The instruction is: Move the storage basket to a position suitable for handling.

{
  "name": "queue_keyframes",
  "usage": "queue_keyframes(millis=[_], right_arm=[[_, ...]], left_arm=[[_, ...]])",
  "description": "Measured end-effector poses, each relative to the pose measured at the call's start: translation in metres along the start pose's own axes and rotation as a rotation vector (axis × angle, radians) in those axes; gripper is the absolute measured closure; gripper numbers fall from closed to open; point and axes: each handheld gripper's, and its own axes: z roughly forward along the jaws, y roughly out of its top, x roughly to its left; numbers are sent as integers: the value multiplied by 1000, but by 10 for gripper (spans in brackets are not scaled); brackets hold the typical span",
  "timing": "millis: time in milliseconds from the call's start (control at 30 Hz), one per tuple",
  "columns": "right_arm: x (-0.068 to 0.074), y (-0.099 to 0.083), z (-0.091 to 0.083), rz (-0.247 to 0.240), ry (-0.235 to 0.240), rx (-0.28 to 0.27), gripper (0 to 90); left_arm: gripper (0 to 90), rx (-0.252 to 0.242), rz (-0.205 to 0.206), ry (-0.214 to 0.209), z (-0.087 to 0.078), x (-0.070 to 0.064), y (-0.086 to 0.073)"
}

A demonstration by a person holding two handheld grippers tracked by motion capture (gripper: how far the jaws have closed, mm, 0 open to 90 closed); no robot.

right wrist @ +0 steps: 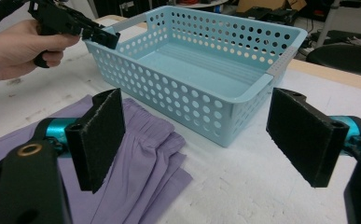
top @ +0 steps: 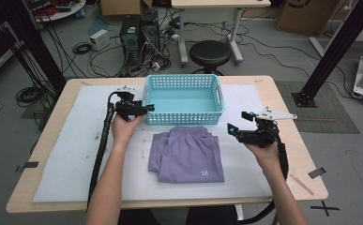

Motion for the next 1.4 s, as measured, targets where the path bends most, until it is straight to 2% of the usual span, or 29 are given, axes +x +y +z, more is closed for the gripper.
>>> queue_keyframes(millis=[67,167,267,400,500,933,1067,1400], right_arm=[[0,0,0,0,-1,-1,199],[0,0,1,-1,-2,0,199],[1,-1,2,0,-4,7,199],[2,-1,2,-5,-4,7,199],[2,-1,2,-4,-4,5,199],[2,-2,4,-6,1,11,199],[2,-2,4,-5,1,11,199],[2,-2,4,-6,-1,10,199]], left_arm=[[315,-15,-6,-9,-4,1,0],[313,-38,10,-7,-9,-2,0],[330,-35,15,-11,-10,-2,-1],[372,-39,2,-47,-10,-2,-4],[397,-37,17,-24,-10,-5,-4],[411,-41,-24,-23,-13,-9,-7],[410,-52,-22,-17,-14,-10,-8],[399,-68,-46,-17,-14,-9,-10]])
